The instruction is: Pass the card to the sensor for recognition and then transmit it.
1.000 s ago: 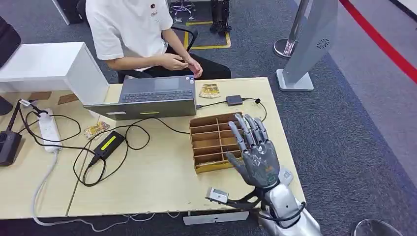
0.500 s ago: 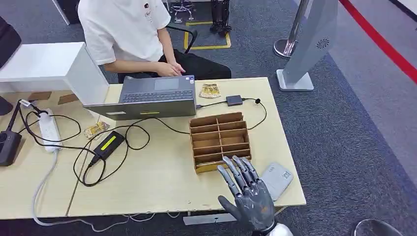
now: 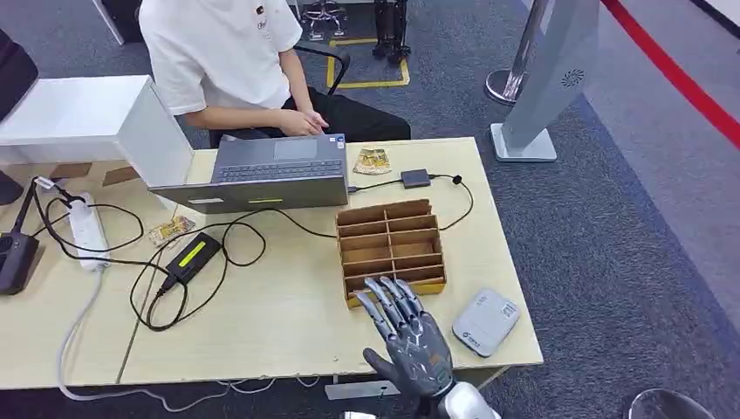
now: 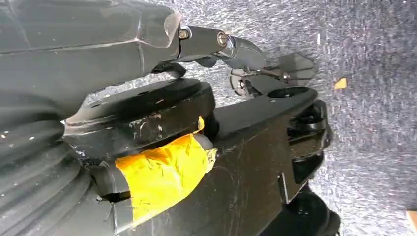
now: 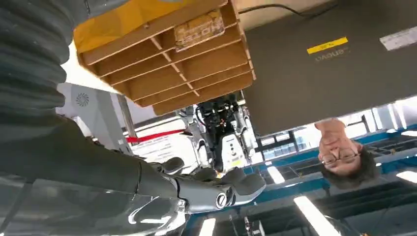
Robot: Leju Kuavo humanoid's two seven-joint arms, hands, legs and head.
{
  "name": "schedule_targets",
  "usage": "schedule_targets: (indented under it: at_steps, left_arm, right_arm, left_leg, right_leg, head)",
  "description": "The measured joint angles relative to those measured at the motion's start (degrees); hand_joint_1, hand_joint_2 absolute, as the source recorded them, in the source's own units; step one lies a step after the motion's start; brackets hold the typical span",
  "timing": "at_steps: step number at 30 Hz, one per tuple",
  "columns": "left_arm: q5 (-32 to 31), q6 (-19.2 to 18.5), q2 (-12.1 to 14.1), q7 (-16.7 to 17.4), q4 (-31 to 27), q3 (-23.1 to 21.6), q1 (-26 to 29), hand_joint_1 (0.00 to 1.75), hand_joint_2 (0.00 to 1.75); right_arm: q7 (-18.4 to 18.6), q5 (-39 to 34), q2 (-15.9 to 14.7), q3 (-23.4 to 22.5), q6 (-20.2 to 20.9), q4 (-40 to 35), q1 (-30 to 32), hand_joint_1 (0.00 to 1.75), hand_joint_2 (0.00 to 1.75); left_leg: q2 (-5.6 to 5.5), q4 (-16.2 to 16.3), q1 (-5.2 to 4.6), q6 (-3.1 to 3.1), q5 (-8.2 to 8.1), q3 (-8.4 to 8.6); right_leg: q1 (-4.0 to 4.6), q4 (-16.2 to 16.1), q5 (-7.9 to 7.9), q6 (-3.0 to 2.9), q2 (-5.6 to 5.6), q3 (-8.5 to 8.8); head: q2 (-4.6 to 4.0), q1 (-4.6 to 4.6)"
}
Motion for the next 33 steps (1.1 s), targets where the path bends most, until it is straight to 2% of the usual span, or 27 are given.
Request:
schedule_targets:
  at_steps: [7, 33]
  left_arm:
    - [-0.13, 0.22, 0.0, 0.87, 0.0, 0.0, -0.07, 0.0, 1.75]
    - [-2.03, -0.33, 0.0, 3.32, 0.0, -1.25, -0.82, 0.0, 1.75]
  right_arm:
    - [-2.56, -0.15, 2.97, -1.86, -0.02, 3.23, -1.16, 0.0, 1.75]
    - [-1.79, 9.25, 8.06, -11.96, -0.02, 10.66, -4.2, 0.0, 1.75]
  left_leg:
    - [-0.01, 0.0, -0.01, 0.0, -0.01, -0.02]
    - [-0.01, 0.0, -0.01, 0.0, 0.0, -0.01]
  right_leg:
    - [0.0, 0.0, -0.01, 0.01, 0.0, 0.0]
    - [0.0, 0.0, 0.0, 0.01, 0.0, -0.01]
  head:
    - [0.02, 0.0]
    - [0.0, 0.0]
